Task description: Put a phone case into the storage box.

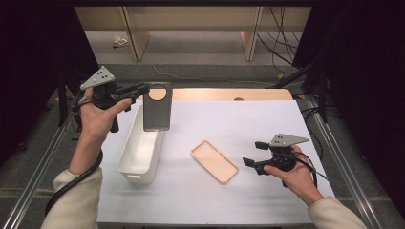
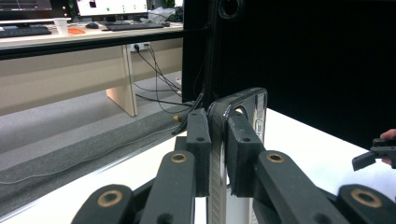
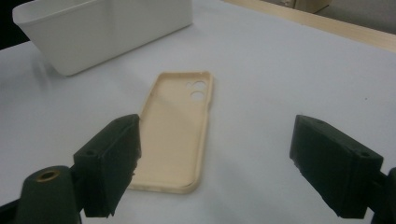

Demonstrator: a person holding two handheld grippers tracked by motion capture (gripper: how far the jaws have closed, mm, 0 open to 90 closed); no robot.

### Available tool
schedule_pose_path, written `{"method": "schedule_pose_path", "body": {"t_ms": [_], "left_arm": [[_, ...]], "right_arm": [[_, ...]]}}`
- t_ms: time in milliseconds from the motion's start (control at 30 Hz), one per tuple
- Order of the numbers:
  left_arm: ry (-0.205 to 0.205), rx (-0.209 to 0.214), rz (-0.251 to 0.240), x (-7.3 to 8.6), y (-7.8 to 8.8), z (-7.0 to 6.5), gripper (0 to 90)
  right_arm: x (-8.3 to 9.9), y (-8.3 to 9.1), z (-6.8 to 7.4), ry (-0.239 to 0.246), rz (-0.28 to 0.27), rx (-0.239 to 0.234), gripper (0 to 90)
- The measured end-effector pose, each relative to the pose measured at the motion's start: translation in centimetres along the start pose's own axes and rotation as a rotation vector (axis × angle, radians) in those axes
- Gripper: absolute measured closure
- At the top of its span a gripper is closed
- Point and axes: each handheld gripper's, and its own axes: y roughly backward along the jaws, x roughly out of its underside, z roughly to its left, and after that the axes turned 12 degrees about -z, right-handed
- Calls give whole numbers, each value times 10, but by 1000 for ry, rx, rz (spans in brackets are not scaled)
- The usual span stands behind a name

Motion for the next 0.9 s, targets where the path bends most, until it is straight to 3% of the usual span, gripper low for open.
{"method": "schedule_pose_path", "body": {"t_ms": [500, 900], "left_arm": [[-47, 1, 26, -5, 0, 25, 807], [-83, -2, 49, -7, -7, 35, 807]], "right_arm": [[1, 0, -1, -1, 3, 1, 173], [1, 0, -1, -5, 3, 0, 173]]}}
